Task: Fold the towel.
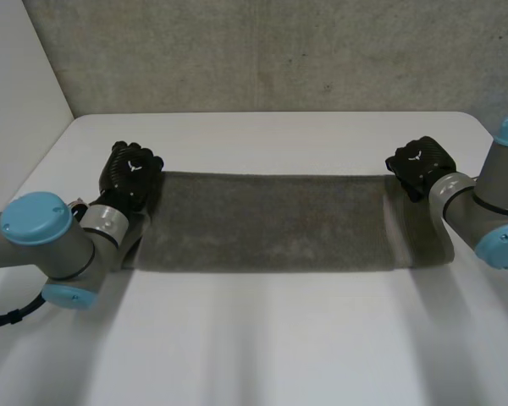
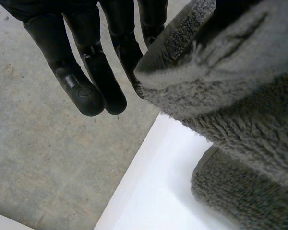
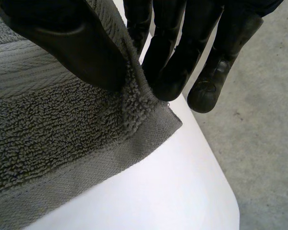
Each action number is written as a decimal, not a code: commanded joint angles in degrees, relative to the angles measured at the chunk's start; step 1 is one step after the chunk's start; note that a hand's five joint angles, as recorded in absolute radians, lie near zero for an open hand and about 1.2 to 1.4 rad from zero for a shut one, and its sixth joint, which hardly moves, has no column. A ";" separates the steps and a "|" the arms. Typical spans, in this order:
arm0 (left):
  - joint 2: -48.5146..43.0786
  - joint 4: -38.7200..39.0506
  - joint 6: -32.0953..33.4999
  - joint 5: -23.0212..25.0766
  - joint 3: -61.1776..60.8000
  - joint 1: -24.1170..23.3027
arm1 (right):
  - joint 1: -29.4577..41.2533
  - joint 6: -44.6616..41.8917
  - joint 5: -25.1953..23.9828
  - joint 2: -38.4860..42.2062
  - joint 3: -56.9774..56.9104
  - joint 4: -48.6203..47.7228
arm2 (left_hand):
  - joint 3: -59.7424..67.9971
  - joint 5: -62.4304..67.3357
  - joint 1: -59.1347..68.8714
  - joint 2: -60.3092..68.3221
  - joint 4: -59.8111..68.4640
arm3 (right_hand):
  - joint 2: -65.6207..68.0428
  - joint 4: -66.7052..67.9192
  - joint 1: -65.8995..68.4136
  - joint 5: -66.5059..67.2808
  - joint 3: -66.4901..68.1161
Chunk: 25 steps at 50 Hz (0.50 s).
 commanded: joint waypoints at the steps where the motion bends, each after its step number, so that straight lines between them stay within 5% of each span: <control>1: -5.67 -0.10 1.59 -0.16 6.24 -0.07 | 1.05 -0.02 1.22 4.74 -3.70 -2.79 | -9.86 -16.73 -5.19 -8.01 -8.22 | 2.50 2.09 2.61 1.51 2.33; 2: -5.68 -0.10 1.59 -0.16 6.25 -0.07 | 1.40 -0.02 1.74 5.61 -4.31 -3.14 | -9.87 -16.74 -5.20 -8.02 -8.23 | -20.64 -21.06 -20.54 -21.63 -20.82; 3: -6.20 -0.19 1.51 -0.16 6.86 -0.07 | 1.40 -0.02 1.75 5.62 -4.32 -3.14 | -33.92 -40.79 -29.25 -32.07 -32.28 | -20.88 -21.29 -20.78 -21.87 -21.05; 4: -6.38 -0.10 1.42 -0.25 7.04 -0.07 | 1.66 0.06 2.62 6.23 -4.66 -3.31 | -59.57 -66.44 -54.90 -57.72 -57.93 | -50.69 -51.10 -50.59 -51.68 -50.86; 5: -6.38 -0.10 1.42 -0.25 7.04 -0.07 | 1.92 0.15 3.76 6.50 -5.02 -3.75 | -59.83 -66.70 -55.16 -57.98 -58.19 | -66.71 -67.13 -66.61 -67.71 -66.89; 6: -6.29 0.16 1.42 -0.16 7.04 -0.16 | 1.93 0.15 3.77 6.50 -5.02 -3.75 | -76.81 -83.68 -72.15 -74.96 -75.17 | -66.71 -67.13 -66.61 -67.71 -66.89; 14: -2.62 -0.54 -1.03 -0.16 5.82 -1.04 | 3.42 1.82 8.60 4.04 -3.61 -5.78 | -77.99 -84.86 -73.33 -76.14 -76.35 | -66.71 -67.13 -66.61 -67.71 -66.89; 16: -0.49 -0.71 -2.98 -0.16 4.40 -0.95 | 4.12 3.75 8.43 -1.99 0.49 -5.69 | -77.99 -84.86 -73.33 -76.14 -76.35 | -66.71 -67.13 -66.61 -67.71 -66.89; 25: 13.11 -0.98 -22.72 0.98 -6.83 -0.34 | 4.21 7.27 7.99 -15.03 14.58 -5.51 | -78.16 -85.03 -73.50 -76.31 -76.52 | -66.71 -67.13 -66.61 -67.71 -66.89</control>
